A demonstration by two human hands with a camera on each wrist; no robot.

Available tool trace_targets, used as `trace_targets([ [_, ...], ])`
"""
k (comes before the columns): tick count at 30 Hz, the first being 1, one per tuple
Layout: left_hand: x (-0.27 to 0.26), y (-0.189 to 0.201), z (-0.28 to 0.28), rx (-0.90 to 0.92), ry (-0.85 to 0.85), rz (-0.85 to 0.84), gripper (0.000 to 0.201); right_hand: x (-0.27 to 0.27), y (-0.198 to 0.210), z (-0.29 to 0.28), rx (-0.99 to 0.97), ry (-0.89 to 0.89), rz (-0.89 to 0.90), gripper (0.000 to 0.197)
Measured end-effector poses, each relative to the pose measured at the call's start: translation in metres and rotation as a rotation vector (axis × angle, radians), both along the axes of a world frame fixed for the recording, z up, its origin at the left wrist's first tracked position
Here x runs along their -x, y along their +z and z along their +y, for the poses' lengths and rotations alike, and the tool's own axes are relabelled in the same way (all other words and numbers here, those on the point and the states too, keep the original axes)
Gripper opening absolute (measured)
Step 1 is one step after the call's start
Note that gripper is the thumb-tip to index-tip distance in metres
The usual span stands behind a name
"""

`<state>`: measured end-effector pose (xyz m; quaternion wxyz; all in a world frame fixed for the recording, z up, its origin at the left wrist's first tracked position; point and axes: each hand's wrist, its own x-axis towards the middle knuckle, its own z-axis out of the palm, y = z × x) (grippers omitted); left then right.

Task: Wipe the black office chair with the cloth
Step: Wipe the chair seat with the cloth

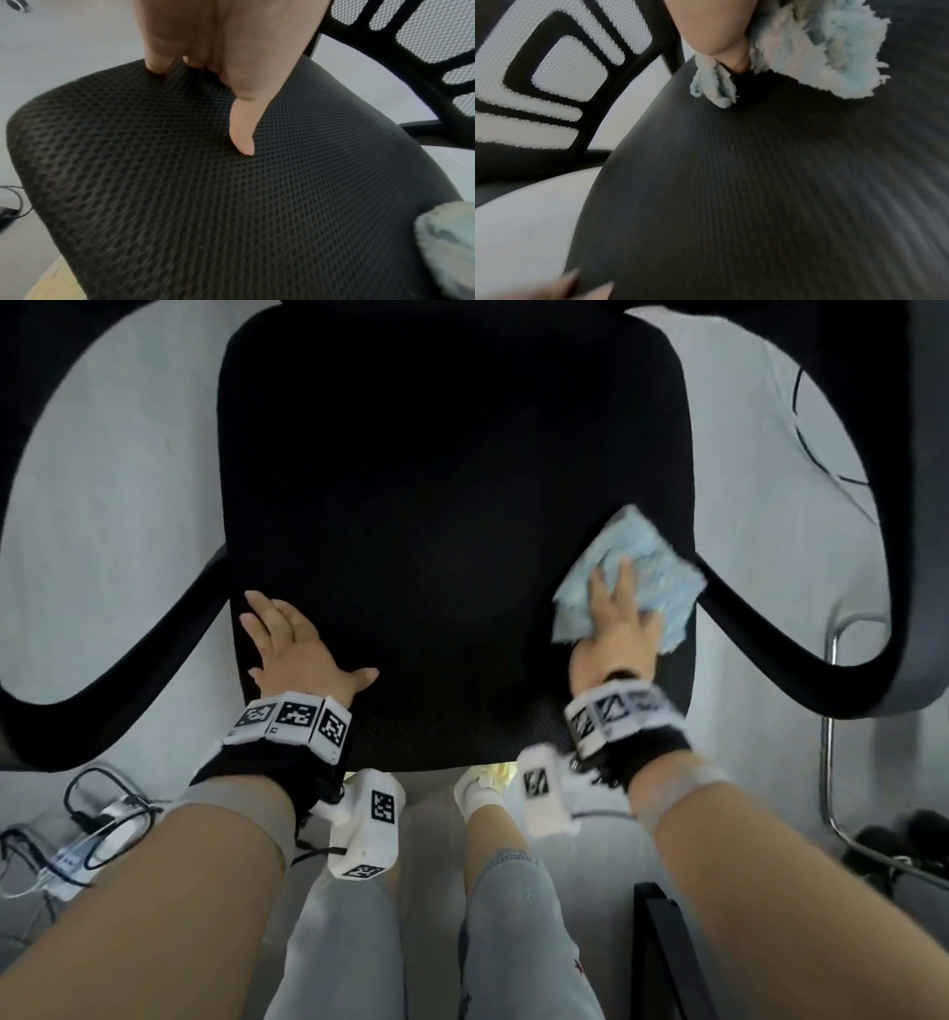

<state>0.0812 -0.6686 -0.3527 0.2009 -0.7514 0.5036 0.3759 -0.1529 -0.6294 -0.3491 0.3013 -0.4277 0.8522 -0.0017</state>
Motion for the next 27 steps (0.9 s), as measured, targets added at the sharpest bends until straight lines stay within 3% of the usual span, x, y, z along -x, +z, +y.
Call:
trace_targets([
  [5,-0.013,0.008,-0.007,-0.072,-0.068,0.087,0.099,-0.077,-0.002,0.012,-0.103,0.253,-0.22,0.074],
  [8,-0.023,0.013,-0.008,-0.08,-0.108,0.117,0.089,-0.104,-0.001,-0.001,-0.098,0.531,-0.286,0.065],
  [12,-0.028,0.018,-0.006,-0.112,-0.1,0.156,0.086,-0.079,-0.002,-0.026,-0.135,0.852,-0.157,0.064],
  [14,-0.032,0.018,-0.006,-0.113,-0.092,0.182,0.087,-0.048,-0.002,-0.045,-0.172,0.82,-0.024,0.068],
  [16,-0.036,0.017,-0.007,-0.111,-0.084,0.215,0.087,-0.023,0.0,-0.07,-0.223,0.646,0.058,0.071],
  [19,-0.043,0.015,-0.009,-0.121,-0.072,0.259,0.086,-0.023,0.002,-0.101,-0.239,0.387,0.016,0.073],
  [21,-0.046,0.014,-0.009,-0.12,-0.072,0.271,0.085,-0.048,0.003,-0.107,-0.249,0.377,-0.043,0.075],
  [27,-0.049,0.021,-0.01,-0.132,-0.026,0.351,0.08,-0.105,-0.002,-0.032,-0.143,1.051,-0.11,0.06],
])
